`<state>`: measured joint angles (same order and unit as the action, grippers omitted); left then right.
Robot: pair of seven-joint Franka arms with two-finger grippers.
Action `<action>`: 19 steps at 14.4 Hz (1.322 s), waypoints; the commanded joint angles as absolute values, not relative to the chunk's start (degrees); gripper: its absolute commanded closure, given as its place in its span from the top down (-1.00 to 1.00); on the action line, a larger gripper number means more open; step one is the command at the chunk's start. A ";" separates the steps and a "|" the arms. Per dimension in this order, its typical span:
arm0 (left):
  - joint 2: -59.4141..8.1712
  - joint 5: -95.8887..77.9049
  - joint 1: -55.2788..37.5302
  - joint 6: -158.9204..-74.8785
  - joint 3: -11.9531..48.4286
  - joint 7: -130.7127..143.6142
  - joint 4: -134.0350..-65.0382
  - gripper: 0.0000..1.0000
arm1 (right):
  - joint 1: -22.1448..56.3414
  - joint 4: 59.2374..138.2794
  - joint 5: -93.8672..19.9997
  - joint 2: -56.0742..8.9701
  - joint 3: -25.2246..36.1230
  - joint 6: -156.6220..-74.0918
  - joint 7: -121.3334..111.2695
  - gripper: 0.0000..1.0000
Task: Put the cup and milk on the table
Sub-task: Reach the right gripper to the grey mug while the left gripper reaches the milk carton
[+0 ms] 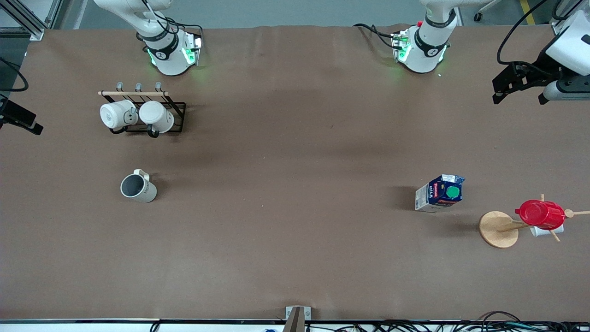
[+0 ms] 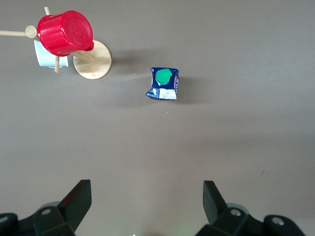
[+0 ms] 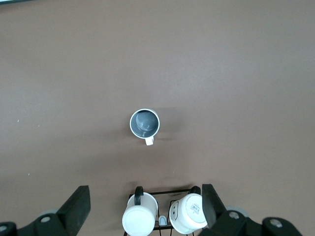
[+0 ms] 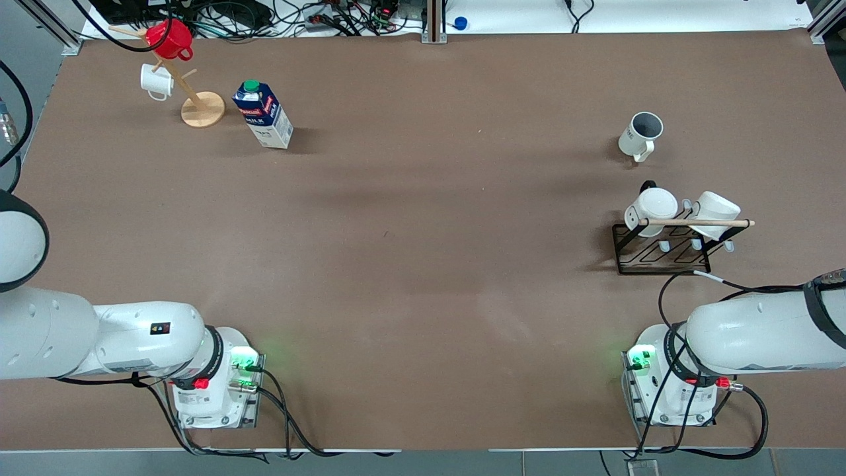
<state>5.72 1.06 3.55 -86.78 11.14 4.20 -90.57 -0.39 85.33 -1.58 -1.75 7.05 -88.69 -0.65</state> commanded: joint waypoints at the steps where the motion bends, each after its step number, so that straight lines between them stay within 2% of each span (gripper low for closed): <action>1: 5.80 1.23 3.52 -86.40 11.25 3.16 -89.83 1.00 | -0.70 86.22 -1.14 -0.79 6.77 -86.76 -1.58 1.00; 3: 5.45 1.40 3.60 -86.40 11.16 3.25 -88.95 1.00 | -0.70 86.22 -1.32 -0.79 6.77 -86.75 -1.58 1.00; 7: 0.01 1.49 2.99 -88.58 11.34 4.56 -89.29 1.00 | -0.88 86.22 -1.58 -0.79 6.86 -87.19 -1.67 1.00; 11: -3.77 2.11 3.43 -102.96 11.69 4.83 -99.02 1.00 | -1.14 88.85 -1.76 -1.05 7.29 -88.67 -1.76 1.00; 12: -4.48 2.11 3.51 -106.40 11.69 4.83 -101.40 1.00 | -0.79 91.64 -1.76 -1.14 7.29 -91.47 -1.84 1.00; 14: -7.19 2.11 3.60 -112.82 11.69 4.83 -104.14 1.00 | -0.70 102.86 -1.67 -1.14 7.29 -102.77 -2.11 1.00; 16: -10.44 2.20 3.43 -115.21 11.60 4.83 -103.89 1.00 | -0.35 113.50 -1.67 -1.14 7.12 -115.68 -2.20 1.00; 19: -13.96 2.46 3.87 -117.94 11.60 4.39 -103.98 1.00 | 0.17 122.24 -1.67 -4.90 6.94 -130.65 -2.46 1.00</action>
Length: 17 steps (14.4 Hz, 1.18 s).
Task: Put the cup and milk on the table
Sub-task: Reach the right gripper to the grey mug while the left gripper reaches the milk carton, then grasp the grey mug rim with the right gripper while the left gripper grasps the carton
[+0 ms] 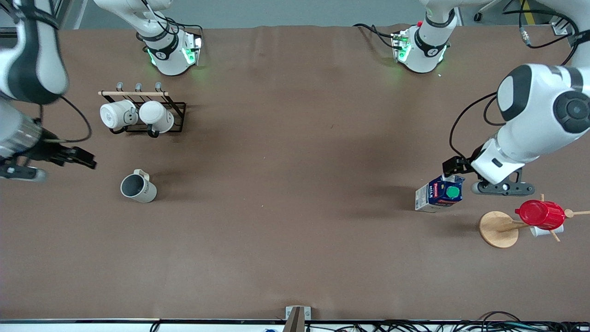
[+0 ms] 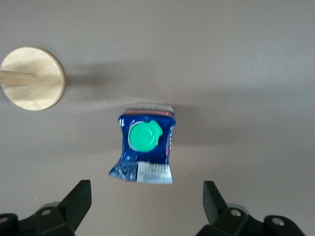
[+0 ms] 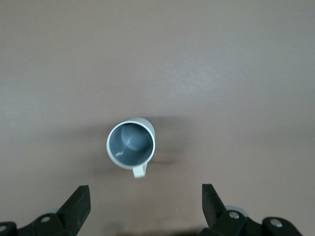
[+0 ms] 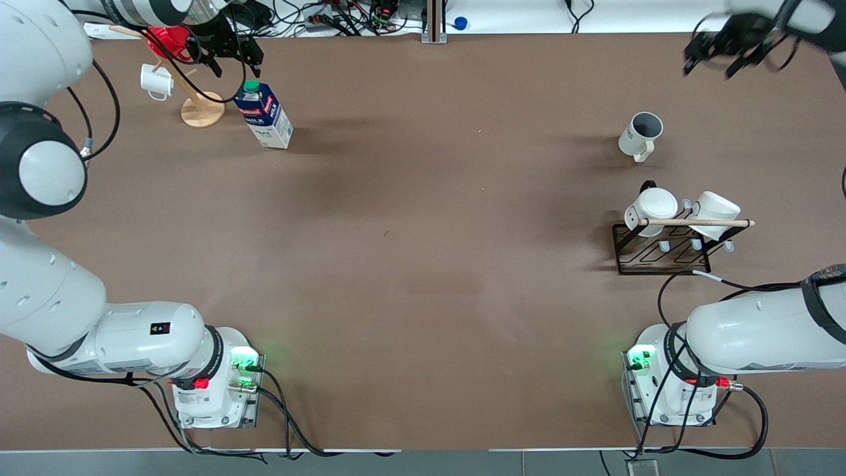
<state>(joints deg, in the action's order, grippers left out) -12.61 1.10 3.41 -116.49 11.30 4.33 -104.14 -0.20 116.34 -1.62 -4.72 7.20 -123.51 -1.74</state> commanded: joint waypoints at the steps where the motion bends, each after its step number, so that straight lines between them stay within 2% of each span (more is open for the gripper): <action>1: -14.76 2.55 3.87 -118.65 11.60 4.39 -103.89 1.00 | 0.35 123.65 -1.67 -7.27 6.86 -134.52 -2.46 1.00; 6: -16.52 2.64 3.95 -120.15 11.51 3.17 -103.27 0.91 | 1.05 125.59 -1.67 -16.07 6.86 -145.70 -2.55 1.00; 9: -18.54 2.64 3.60 -121.20 11.51 3.43 -103.01 0.85 | 0.88 125.95 -1.58 -18.19 6.86 -147.39 -6.94 0.99; 10: -18.98 2.64 3.78 -121.29 11.51 3.43 -103.01 0.82 | 0.97 125.86 -1.58 -18.54 6.86 -147.65 -7.03 0.91; 11: -19.59 2.64 3.95 -121.38 11.60 3.43 -102.92 0.81 | 1.05 125.86 -1.58 -19.07 6.77 -148.09 -6.94 0.76; 12: -19.86 2.64 3.78 -121.81 11.51 3.34 -102.83 0.78 | 1.05 125.86 -1.58 -19.51 6.77 -148.70 -6.94 0.34; 13: -19.86 2.64 3.87 -121.99 11.51 3.34 -102.83 0.76 | 1.05 125.86 -1.58 -19.51 6.77 -148.80 -6.86 -0.22; 14: -19.95 2.64 3.87 -121.99 11.51 3.34 -102.83 0.72 | 1.05 125.86 -1.58 -19.51 6.77 -148.71 -6.51 -0.65; 15: -19.95 2.64 3.87 -121.99 11.51 3.43 -102.92 0.65 | 1.05 125.51 -1.84 -19.60 6.77 -148.28 -6.07 -0.93; 16: -19.95 2.64 3.87 -121.99 11.51 3.43 -102.92 0.51 | 1.05 125.42 -1.93 -19.69 6.77 -148.18 -6.06 -0.99; 17: -19.95 2.64 3.87 -121.91 11.60 3.60 -103.01 0.26 | 1.05 125.25 -1.93 -19.69 6.77 -148.10 -6.06 -0.99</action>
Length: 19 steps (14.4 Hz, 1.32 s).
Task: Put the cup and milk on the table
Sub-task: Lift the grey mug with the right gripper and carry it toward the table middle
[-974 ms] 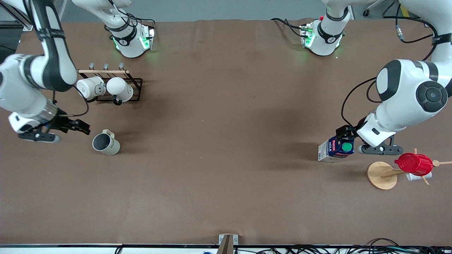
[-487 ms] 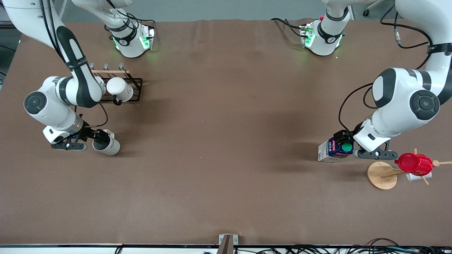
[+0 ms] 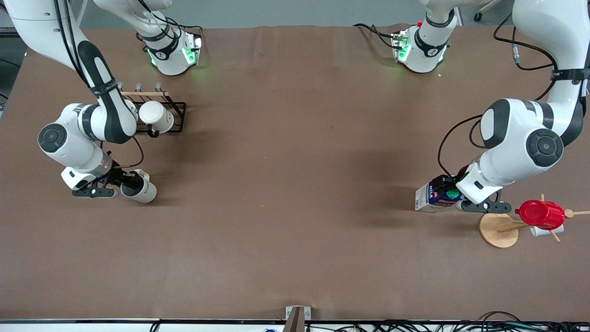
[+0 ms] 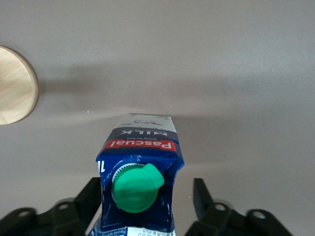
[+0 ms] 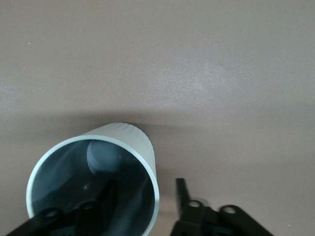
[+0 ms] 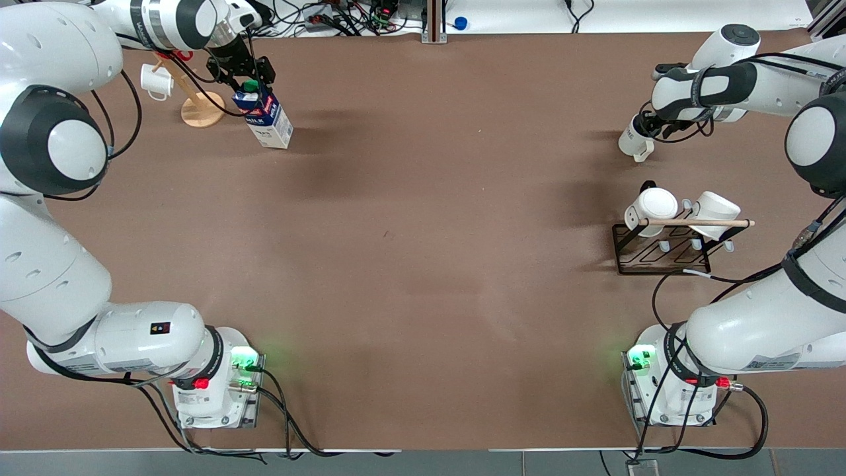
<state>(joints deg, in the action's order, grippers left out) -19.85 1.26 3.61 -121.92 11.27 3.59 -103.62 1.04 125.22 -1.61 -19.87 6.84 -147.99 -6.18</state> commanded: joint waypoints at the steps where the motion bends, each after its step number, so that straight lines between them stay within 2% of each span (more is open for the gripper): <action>1: -20.13 2.64 3.61 -121.73 11.51 3.86 -103.09 0.05 | 1.05 125.16 -1.93 -19.69 6.77 -148.01 -5.98 -0.99; 3: -20.65 2.64 3.43 -121.38 11.43 4.13 -103.01 -0.27 | 1.05 124.98 -1.93 -19.60 6.77 -147.83 -5.63 -1.00; 4: -20.57 2.64 3.60 -121.38 11.43 4.13 -102.92 -0.31 | 1.14 124.72 -1.93 -19.43 6.77 -147.31 -5.63 -0.99; 7: -19.95 2.64 3.78 -118.50 11.43 3.78 -100.65 -0.32 | 1.67 120.08 -1.93 -17.15 4.58 -136.36 -3.35 -0.99; 10: -19.95 2.64 3.43 -111.64 11.60 4.04 -94.93 -0.32 | 1.67 115.76 -1.85 -14.33 -2.70 -128.51 5.95 -0.99; 13: -19.51 2.64 3.43 -110.92 11.69 3.61 -93.69 -0.31 | 2.28 114.09 -1.50 -14.50 -11.57 -128.23 15.69 -0.99; 15: -18.37 2.64 3.43 -110.39 11.69 3.60 -93.69 -0.31 | 4.21 112.95 -0.88 -14.59 -15.10 -128.67 22.64 -0.99; 17: -18.19 2.55 3.25 -110.39 11.69 4.13 -93.43 -0.31 | 9.37 110.14 -0.18 -16.07 -15.56 -128.85 31.15 -0.99; 19: -18.46 2.55 3.34 -110.39 11.69 4.22 -93.34 -0.31 | 14.04 106.54 5.85 -19.76 -15.64 -128.67 43.79 -0.99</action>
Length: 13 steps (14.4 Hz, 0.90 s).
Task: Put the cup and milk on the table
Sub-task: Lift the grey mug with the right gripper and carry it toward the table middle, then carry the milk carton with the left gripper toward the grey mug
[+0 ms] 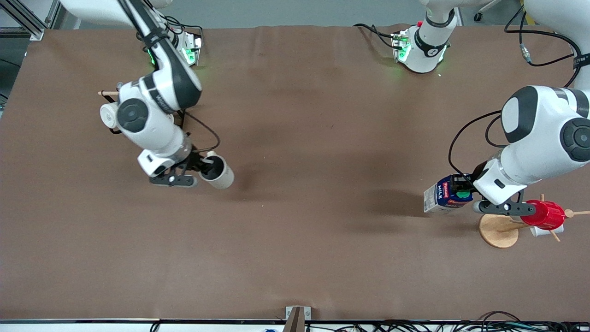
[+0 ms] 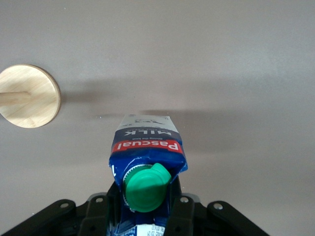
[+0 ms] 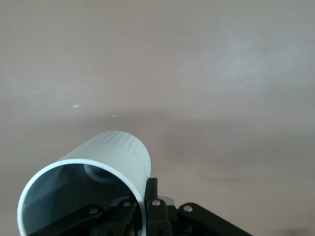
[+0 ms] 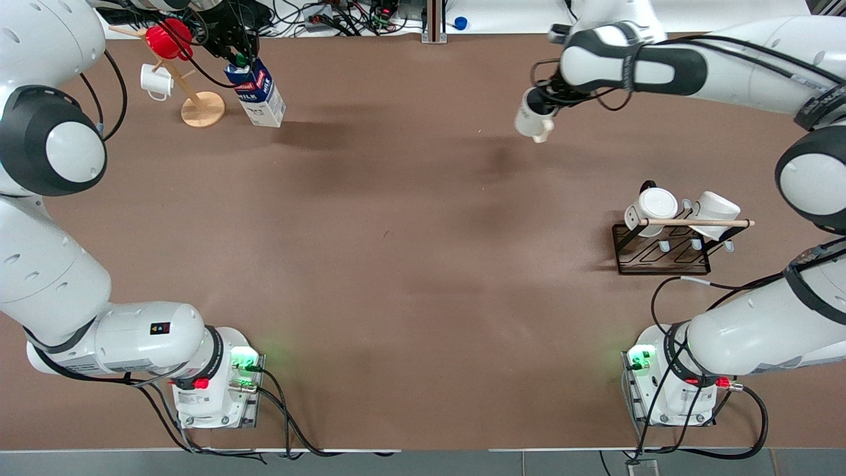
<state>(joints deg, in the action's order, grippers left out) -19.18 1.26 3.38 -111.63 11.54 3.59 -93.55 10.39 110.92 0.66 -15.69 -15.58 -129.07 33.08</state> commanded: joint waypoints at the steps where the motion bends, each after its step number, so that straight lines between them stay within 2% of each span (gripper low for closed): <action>1: -18.54 2.55 3.08 -110.39 11.69 4.31 -93.25 -0.31 | 15.72 105.57 9.02 -21.34 -15.73 -128.76 49.08 -0.99; 6: -18.81 2.46 0.79 -109.69 11.78 6.93 -91.58 -0.31 | 22.14 98.53 12.04 -30.75 -15.65 -128.84 64.85 -0.99; 13: -19.68 2.11 -5.17 -109.69 11.78 16.85 -91.14 -0.31 | 25.57 98.44 13.62 -34.19 -15.64 -132.45 65.65 -0.96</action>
